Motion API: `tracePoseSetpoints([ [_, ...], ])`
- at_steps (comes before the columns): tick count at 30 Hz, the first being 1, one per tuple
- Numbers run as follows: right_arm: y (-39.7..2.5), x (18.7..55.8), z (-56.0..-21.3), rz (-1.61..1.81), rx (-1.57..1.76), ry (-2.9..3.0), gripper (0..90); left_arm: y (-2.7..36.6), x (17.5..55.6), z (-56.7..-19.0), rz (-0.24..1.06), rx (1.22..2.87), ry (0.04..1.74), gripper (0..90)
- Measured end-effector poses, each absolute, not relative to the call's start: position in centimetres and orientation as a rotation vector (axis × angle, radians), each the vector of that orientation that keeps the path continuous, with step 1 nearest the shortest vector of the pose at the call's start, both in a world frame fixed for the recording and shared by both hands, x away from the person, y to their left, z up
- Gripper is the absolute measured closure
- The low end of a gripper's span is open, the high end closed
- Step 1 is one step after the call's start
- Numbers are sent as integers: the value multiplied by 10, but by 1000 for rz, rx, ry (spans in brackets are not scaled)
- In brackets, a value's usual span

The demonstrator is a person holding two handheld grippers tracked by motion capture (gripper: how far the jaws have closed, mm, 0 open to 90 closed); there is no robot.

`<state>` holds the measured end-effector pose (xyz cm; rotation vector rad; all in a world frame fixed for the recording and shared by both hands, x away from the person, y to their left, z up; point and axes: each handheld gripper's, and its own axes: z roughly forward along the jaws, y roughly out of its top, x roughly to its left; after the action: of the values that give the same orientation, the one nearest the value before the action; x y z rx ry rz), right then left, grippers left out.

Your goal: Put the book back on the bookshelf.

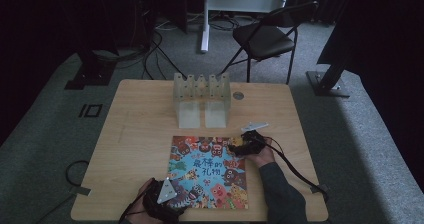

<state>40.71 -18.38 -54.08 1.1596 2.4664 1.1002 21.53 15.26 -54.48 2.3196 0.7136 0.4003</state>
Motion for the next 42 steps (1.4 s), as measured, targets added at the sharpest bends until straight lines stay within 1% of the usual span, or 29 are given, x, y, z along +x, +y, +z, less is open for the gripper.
tracePoseSetpoints([
  [7,-182,417,-542,1121,1182,2443,205,149,219,-545,412,2313,735,0],
  [17,-185,421,-545,1160,1154,2446,200,145,220,-543,418,2329,725,1],
  [18,-186,422,-545,1161,1148,2449,203,142,222,-542,394,2330,712,1],
  [20,-187,425,-545,1175,1149,2456,220,138,223,-541,391,2336,691,2],
  [26,-190,429,-544,1244,1198,2450,243,131,225,-536,407,2317,663,2],
  [32,-190,428,-542,1266,1222,2434,244,118,222,-538,430,2332,603,1],
  [42,-196,426,-528,1361,1236,2397,259,93,220,-539,475,2327,523,1],
])
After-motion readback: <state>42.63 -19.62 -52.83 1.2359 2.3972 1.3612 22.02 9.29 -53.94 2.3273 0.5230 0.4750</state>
